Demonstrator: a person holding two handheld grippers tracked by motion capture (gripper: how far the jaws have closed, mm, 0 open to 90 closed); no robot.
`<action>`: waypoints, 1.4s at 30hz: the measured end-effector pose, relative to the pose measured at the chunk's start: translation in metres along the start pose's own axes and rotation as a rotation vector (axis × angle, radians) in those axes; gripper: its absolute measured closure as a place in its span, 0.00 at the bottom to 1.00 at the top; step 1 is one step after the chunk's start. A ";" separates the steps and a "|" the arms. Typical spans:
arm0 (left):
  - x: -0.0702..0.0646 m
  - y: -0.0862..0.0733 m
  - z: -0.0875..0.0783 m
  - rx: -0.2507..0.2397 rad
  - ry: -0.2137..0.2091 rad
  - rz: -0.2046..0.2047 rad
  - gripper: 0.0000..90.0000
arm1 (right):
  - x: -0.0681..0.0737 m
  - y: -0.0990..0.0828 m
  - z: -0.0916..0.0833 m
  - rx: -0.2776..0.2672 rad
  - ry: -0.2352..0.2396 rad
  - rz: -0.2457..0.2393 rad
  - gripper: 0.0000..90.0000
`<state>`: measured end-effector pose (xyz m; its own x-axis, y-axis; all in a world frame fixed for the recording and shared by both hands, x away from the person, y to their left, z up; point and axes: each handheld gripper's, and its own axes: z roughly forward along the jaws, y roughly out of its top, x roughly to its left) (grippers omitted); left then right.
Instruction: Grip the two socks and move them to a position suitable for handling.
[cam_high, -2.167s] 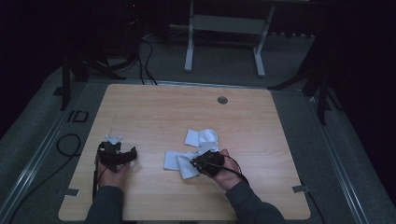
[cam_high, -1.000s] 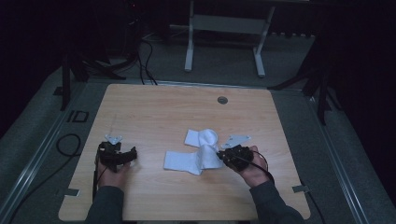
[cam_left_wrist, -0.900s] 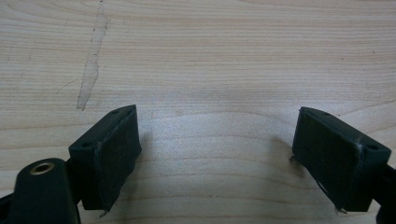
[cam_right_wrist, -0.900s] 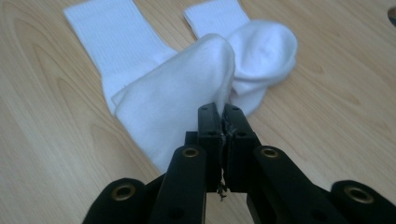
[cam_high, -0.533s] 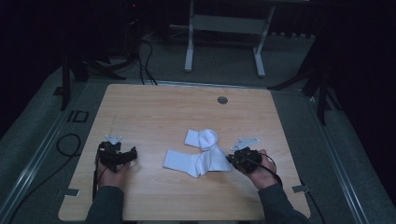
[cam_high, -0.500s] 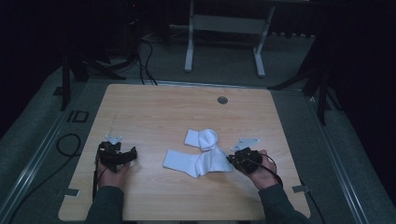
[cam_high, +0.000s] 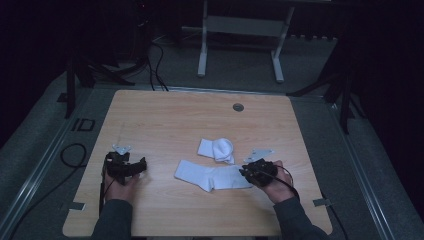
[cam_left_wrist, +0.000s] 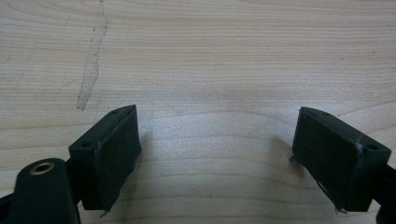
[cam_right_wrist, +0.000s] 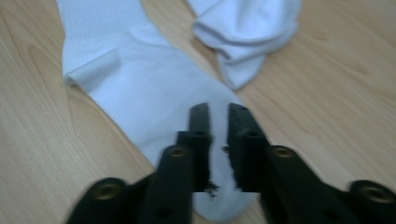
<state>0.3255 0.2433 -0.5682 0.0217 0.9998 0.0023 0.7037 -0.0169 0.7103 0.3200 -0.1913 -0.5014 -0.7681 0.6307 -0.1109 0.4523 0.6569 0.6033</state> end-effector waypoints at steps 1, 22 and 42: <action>0.000 0.000 0.000 0.000 0.000 0.000 0.17 | 0.004 0.001 0.006 0.012 0.002 -0.014 0.95; 0.000 0.000 0.000 0.001 0.000 0.001 0.17 | 0.040 0.010 0.058 0.017 0.086 -0.056 1.00; 0.000 0.000 0.000 0.002 0.000 0.002 0.17 | 0.063 0.009 0.054 0.020 0.164 -0.158 1.00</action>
<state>0.3255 0.2434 -0.5681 0.0234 0.9997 0.0039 0.7053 -0.0193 0.7087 0.3002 -0.1238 -0.5452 -0.8929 0.4446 -0.0717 0.3282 0.7514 0.5724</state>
